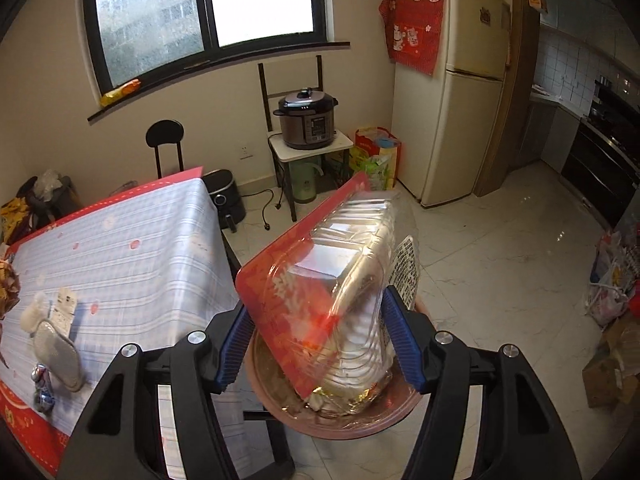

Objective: Collect trash
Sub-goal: 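Carry the tray over the brown bin and open the right gripper while the left gripper lifts the paper bag, then move the paper bag over the brown bin and open the left gripper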

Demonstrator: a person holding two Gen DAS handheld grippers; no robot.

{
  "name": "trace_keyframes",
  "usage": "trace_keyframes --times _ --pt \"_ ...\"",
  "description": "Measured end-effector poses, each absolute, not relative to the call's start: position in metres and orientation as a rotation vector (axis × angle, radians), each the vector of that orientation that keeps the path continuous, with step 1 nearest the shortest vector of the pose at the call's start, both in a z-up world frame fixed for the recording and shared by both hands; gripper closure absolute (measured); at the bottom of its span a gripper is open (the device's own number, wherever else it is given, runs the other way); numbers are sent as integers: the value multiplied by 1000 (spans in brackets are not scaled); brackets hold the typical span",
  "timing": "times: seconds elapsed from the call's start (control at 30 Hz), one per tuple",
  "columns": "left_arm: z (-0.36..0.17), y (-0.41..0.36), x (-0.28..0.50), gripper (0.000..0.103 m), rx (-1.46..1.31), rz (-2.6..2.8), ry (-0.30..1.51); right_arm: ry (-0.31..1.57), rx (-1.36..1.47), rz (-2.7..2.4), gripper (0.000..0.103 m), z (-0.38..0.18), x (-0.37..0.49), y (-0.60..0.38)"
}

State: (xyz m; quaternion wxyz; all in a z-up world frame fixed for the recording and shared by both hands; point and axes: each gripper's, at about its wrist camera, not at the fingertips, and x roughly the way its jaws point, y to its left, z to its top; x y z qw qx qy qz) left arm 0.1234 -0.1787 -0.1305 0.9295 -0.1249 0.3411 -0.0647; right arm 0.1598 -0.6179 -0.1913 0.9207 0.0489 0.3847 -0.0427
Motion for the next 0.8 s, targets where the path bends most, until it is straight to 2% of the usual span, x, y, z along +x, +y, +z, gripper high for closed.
trace_keyframes --times 0.07,0.2,0.4,0.8 --pt "-131 -183 125 59 -251 -138 705 788 95 -100 37 -190 165 -621" --pt "-130 -195 129 59 -235 -160 709 742 100 -120 21 -178 165 -626" --pt "-126 -222 140 59 -199 -231 707 689 126 -141 7 -158 146 -635" --pt "-136 -349 188 59 -69 -487 730 669 173 -219 5 -143 87 -674"
